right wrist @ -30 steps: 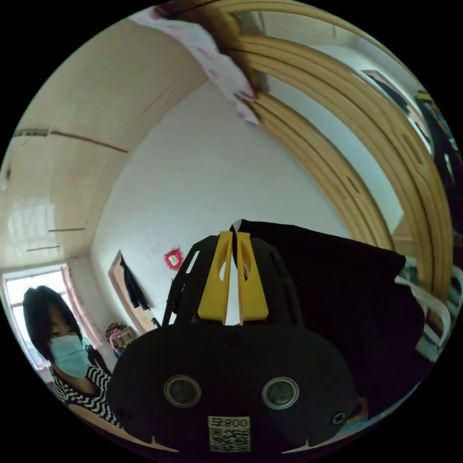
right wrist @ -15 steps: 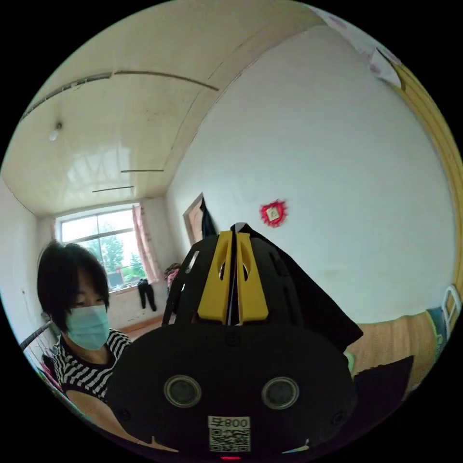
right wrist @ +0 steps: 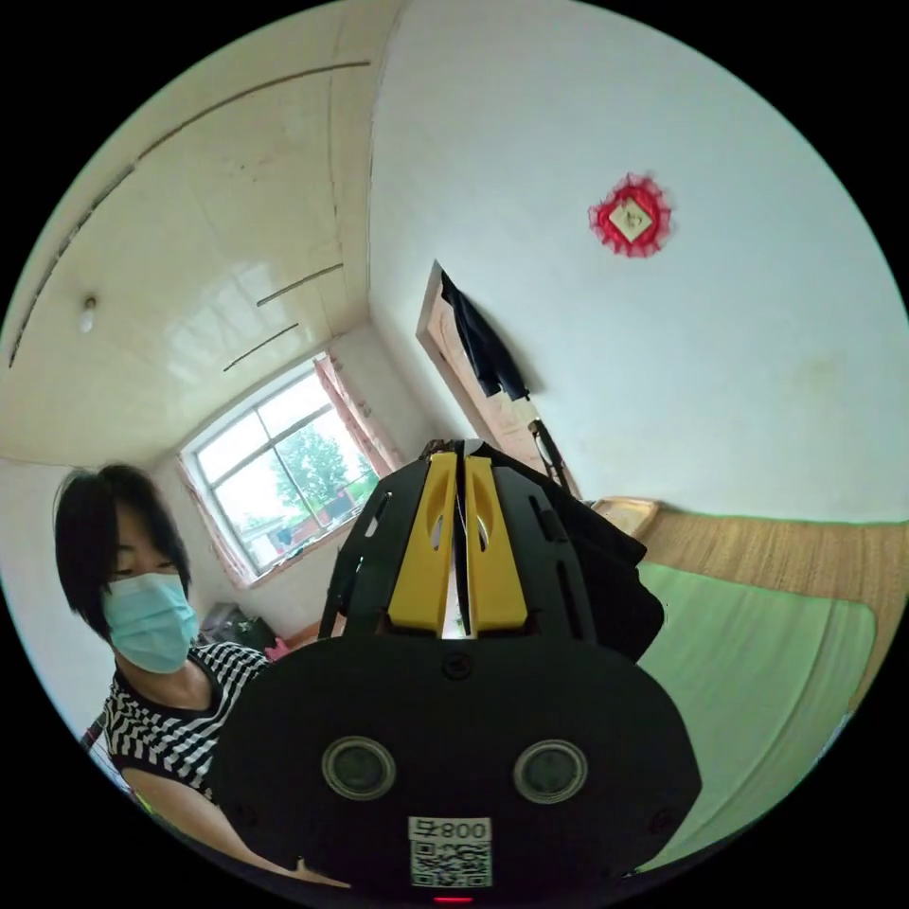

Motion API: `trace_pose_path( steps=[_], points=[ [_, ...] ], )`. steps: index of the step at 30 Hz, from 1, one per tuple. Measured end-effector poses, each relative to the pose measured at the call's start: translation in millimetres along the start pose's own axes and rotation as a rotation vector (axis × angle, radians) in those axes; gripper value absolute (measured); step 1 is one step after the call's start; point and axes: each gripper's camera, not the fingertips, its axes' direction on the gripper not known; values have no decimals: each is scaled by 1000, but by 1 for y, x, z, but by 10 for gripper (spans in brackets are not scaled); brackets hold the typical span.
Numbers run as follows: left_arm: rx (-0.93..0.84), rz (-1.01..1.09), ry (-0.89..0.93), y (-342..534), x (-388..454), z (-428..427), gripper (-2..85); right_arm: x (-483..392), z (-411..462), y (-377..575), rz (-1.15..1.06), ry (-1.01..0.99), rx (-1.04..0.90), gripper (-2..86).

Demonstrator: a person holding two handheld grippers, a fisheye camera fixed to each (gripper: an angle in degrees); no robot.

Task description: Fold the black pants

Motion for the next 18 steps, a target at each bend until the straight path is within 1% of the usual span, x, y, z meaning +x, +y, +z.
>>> trace_pose_path(
  steps=[2,5,10,14,17,18],
  points=[
    [44,-39,-90,-14,15,-38,12,24,27,2,28,-20,-24,8],
    [84,-52,-175,-37,42,-77,9,65,62,6,71,-64,-53,8],
    [122,-33,-299,-82,99,-119,7,126,96,10,129,-122,-72,8],
    [175,17,-301,-125,160,-142,5,154,87,13,105,-92,-70,9],
    [124,71,-290,-150,205,-131,5,187,61,38,143,-29,-74,9],
    [100,81,-283,-154,213,-125,5,206,48,56,185,44,-95,9]
  ],
)
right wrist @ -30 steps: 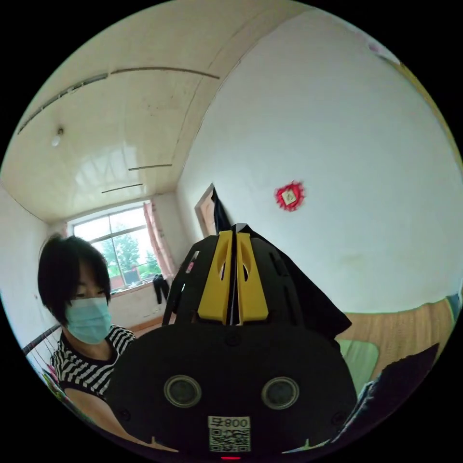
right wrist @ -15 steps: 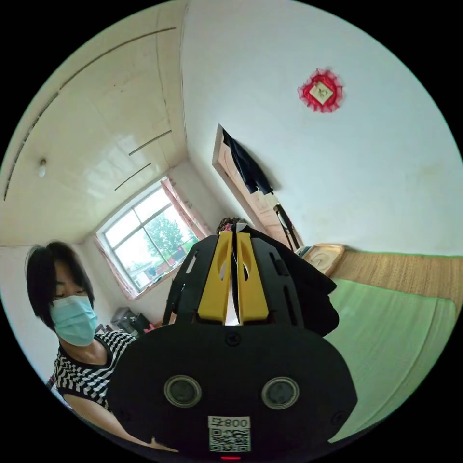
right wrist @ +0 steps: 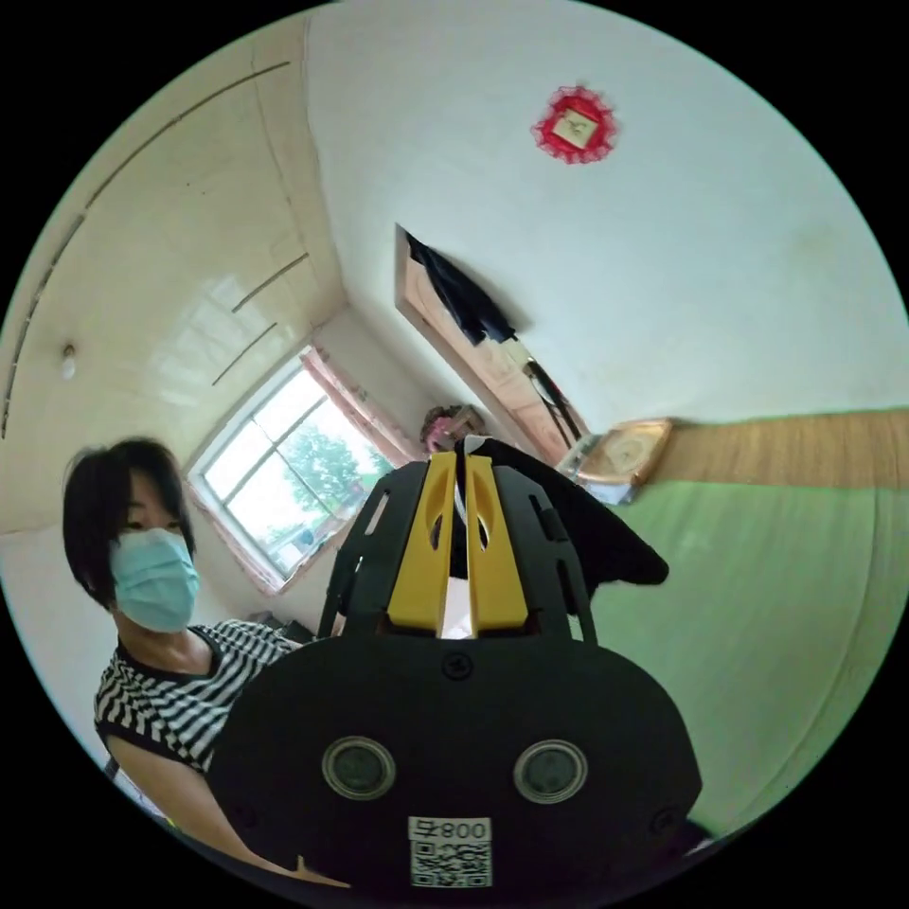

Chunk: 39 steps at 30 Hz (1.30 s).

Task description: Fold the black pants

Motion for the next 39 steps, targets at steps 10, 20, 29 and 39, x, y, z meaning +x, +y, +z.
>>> trace_pose_path(
  steps=[10,20,29,39],
  points=[
    [-515,-84,98,22,115,135,5,216,-48,126,505,586,-248,14],
    [-582,-155,110,-40,200,126,5,269,186,30,-48,713,-841,112],
    [-630,-178,132,-94,250,122,5,331,255,10,-220,837,-1123,82],
    [-436,-276,145,-175,248,46,5,329,101,-106,-21,776,-795,13]
  ],
)
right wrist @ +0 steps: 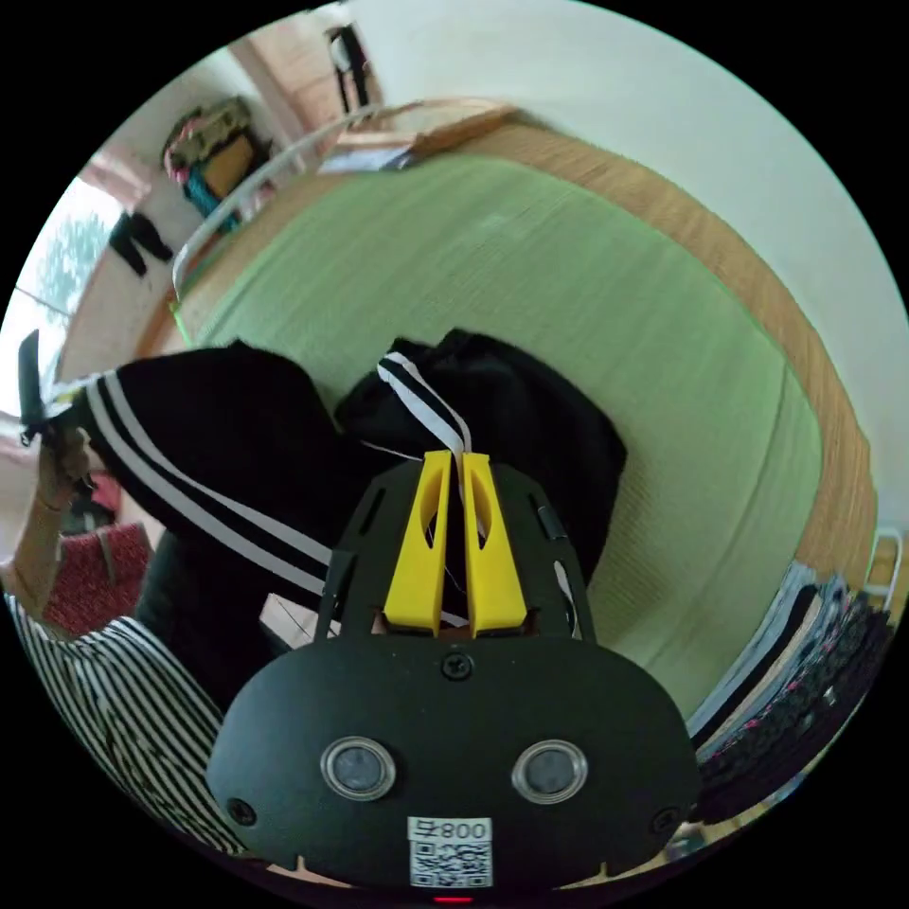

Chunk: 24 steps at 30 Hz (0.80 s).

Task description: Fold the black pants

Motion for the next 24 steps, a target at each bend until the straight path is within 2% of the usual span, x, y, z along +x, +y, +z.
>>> trace_pose_path(
  steps=[7,13,15,18,20,22,24],
  points=[
    [241,65,5,-40,29,-124,6,120,-188,105,309,-187,398,12],
    [410,117,-42,-106,36,-220,9,199,-279,194,527,-399,708,19],
    [399,87,-93,-148,22,-228,11,223,-286,200,566,-455,721,22],
    [249,-33,-283,-228,-23,-199,18,263,-271,194,685,-469,629,28],
    [69,-167,-444,-263,-73,-154,29,286,-252,192,790,-444,515,34],
    [-7,-261,-460,-263,-100,-131,40,302,-232,199,863,-467,452,45],
    [-10,-237,-403,-250,-113,-121,54,305,-226,205,872,-480,425,55]
  ],
)
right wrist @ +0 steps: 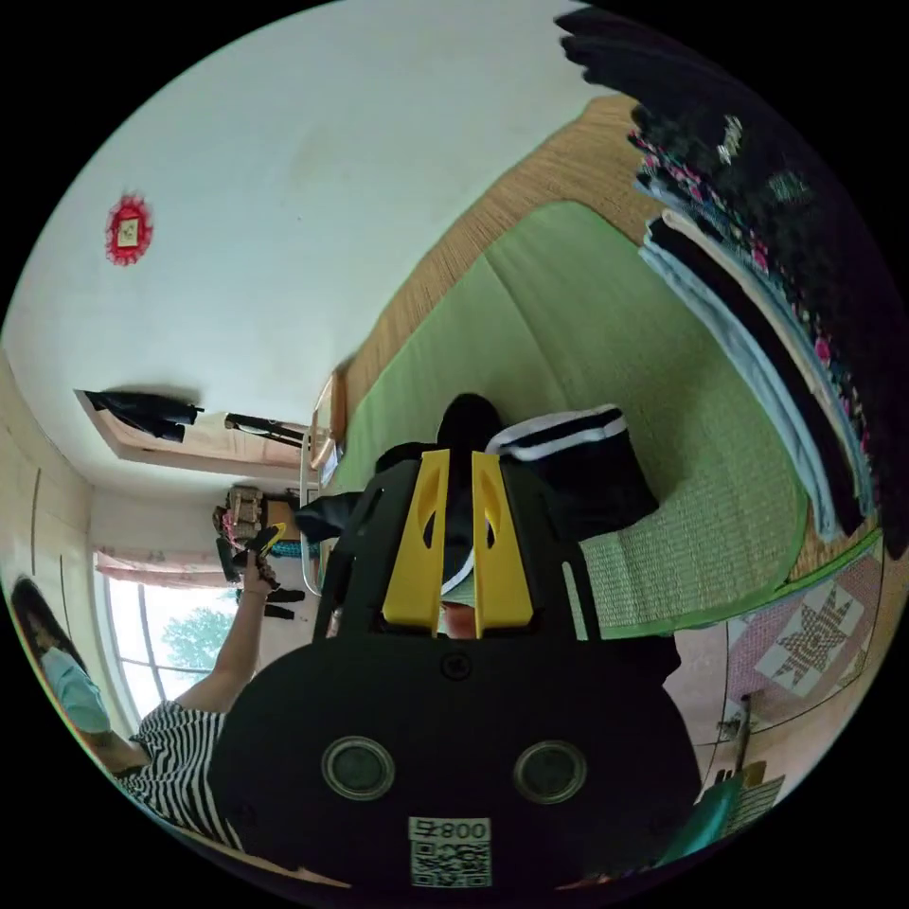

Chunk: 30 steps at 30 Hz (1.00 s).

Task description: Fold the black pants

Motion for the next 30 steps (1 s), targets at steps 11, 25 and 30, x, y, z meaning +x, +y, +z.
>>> trace_pose_path(
  steps=[11,25,30],
  points=[
    [-204,-363,223,93,-151,54,111,10,7,-42,49,166,-130,83],
    [-56,-569,467,49,-300,47,47,-13,26,-80,58,240,-320,21],
    [70,-437,572,0,-324,1,39,-55,-26,-100,-47,103,-221,8]
  ],
)
